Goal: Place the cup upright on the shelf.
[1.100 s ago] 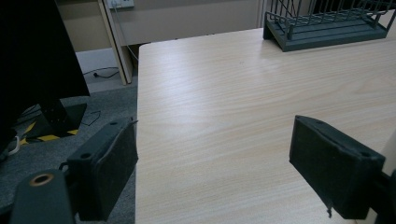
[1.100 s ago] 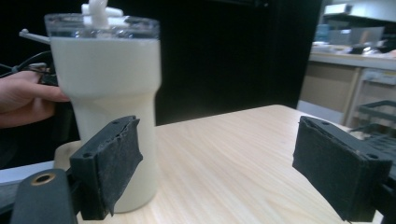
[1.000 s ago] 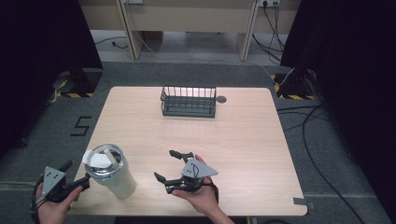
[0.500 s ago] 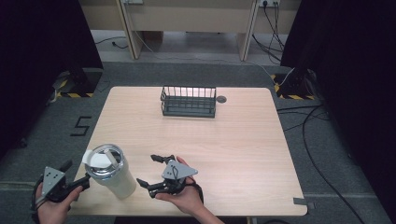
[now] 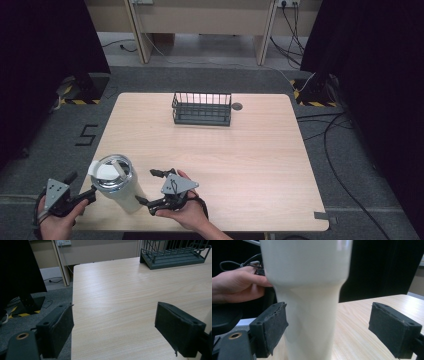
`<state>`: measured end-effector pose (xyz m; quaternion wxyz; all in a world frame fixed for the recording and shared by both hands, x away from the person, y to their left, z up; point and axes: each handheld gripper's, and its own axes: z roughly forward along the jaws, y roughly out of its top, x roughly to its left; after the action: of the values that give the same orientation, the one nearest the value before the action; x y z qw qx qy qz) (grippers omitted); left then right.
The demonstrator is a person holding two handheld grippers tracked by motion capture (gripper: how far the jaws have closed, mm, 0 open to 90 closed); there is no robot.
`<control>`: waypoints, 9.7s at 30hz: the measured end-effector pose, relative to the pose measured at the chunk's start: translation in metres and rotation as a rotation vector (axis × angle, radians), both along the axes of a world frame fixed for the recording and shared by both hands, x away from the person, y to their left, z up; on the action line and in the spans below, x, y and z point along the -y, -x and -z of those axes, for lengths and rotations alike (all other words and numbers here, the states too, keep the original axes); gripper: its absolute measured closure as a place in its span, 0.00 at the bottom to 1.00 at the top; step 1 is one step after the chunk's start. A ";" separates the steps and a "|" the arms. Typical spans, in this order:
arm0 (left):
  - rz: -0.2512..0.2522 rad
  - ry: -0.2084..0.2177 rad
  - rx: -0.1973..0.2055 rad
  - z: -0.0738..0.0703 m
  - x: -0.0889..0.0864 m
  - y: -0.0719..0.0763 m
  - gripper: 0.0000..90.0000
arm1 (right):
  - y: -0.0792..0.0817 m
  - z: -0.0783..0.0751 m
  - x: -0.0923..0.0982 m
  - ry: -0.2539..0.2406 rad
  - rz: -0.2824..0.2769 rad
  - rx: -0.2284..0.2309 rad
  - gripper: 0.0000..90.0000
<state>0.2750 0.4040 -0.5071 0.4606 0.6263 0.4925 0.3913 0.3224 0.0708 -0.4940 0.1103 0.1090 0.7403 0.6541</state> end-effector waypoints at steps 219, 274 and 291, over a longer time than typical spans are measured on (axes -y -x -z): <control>-0.014 0.022 -0.009 0.002 -0.003 -0.001 0.17 | -0.184 -0.093 0.125 -0.009 0.735 0.032 0.12; -0.018 0.033 -0.009 0.004 -0.004 -0.001 0.17 | -0.273 -0.102 0.107 -0.028 0.787 -0.042 0.12; -0.014 0.030 -0.009 0.003 -0.003 -0.001 0.17 | -0.290 -0.095 0.099 -0.021 0.794 -0.060 0.12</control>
<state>0.2763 0.4075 -0.5106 0.4649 0.6175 0.5050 0.3842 0.6123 -0.0285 -0.3985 0.3320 0.4068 0.6368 0.5646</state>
